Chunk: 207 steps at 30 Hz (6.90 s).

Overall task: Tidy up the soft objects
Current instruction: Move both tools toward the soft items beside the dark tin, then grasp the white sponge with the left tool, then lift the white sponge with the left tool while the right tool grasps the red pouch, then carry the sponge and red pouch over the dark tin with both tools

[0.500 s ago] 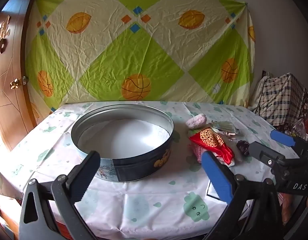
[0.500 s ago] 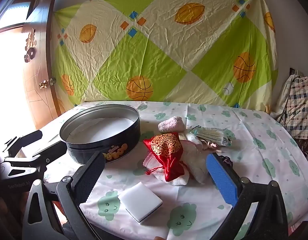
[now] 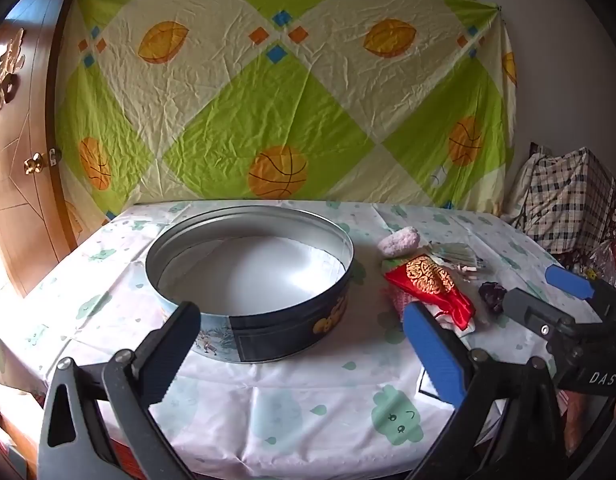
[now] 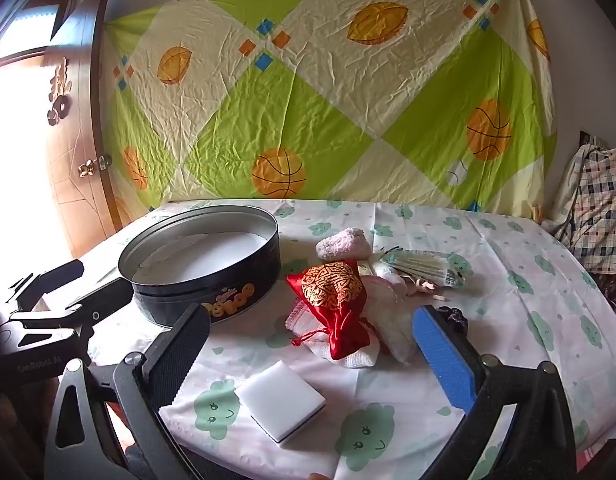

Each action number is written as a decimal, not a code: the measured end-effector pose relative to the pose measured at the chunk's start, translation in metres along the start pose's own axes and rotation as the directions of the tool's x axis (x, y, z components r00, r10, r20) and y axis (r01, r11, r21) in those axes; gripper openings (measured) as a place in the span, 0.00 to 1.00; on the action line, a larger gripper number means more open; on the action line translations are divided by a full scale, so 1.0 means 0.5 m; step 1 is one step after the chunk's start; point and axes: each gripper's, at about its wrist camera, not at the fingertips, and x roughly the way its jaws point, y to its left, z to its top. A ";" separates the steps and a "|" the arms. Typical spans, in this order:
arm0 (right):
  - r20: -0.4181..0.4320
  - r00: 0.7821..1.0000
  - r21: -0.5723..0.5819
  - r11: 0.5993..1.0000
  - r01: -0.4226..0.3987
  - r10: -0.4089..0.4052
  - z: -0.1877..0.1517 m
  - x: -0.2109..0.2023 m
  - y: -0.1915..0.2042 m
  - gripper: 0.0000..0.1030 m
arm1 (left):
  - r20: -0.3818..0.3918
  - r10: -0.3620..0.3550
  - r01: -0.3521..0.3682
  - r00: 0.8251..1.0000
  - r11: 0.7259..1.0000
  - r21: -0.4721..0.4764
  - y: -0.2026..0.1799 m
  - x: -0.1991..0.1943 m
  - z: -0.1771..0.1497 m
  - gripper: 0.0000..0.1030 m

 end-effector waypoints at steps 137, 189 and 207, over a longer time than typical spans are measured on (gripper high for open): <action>-0.126 0.992 -0.104 0.994 -0.028 0.015 0.013 0.261 -0.022 0.26 | -0.022 -0.132 0.133 0.991 0.987 0.087 -0.087 0.156 -0.084 0.54; 0.168 0.985 -0.098 0.995 -0.031 0.047 0.013 0.170 0.000 0.26 | 0.190 0.007 -0.009 0.982 1.000 0.005 0.011 0.067 -0.025 0.54; 0.215 0.973 -0.115 0.991 -0.061 0.085 0.012 0.158 0.020 0.26 | 0.191 0.023 -0.016 0.981 0.999 -0.035 0.051 0.067 -0.026 0.54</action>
